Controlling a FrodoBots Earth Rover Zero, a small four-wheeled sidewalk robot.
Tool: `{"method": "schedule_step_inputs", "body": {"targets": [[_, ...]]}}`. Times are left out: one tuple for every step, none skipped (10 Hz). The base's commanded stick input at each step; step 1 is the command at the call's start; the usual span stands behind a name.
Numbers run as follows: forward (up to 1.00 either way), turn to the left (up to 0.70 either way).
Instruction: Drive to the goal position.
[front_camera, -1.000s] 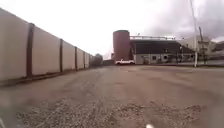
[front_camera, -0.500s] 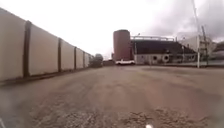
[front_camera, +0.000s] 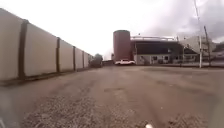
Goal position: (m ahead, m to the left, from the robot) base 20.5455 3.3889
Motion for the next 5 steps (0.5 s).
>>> {"method": "schedule_step_inputs", "body": {"targets": [[0.6,0.0],[0.6,0.0],[0.6,0.0],[0.6,0.0],[0.6,0.0]]}}
